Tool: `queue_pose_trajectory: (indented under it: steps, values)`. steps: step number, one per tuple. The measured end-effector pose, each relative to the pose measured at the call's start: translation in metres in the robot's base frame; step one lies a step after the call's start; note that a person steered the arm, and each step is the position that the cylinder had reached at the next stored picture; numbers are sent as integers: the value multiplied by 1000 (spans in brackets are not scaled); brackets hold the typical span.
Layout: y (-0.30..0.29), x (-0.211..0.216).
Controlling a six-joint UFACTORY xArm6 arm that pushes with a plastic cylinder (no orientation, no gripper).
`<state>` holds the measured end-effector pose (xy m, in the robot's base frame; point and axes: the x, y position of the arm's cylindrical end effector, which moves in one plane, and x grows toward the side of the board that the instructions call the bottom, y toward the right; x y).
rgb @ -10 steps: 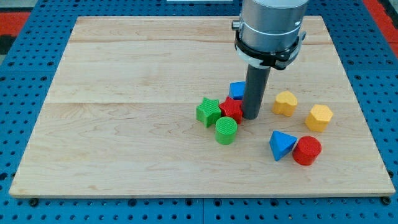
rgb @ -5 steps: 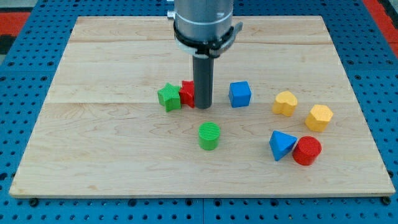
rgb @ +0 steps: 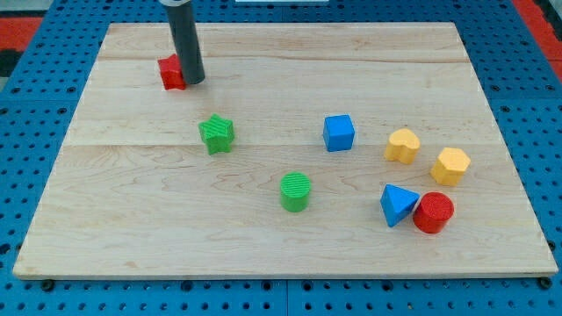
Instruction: Move the red star to the top left
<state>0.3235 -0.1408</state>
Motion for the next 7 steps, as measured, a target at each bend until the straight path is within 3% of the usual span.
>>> queue_pose_trajectory:
  steps: [1,2,4,6,7]
  values:
    - [-32,39]
    - [-41,22]
    - [-2,10]
    - [-40,-57]
    - [-47,-57]
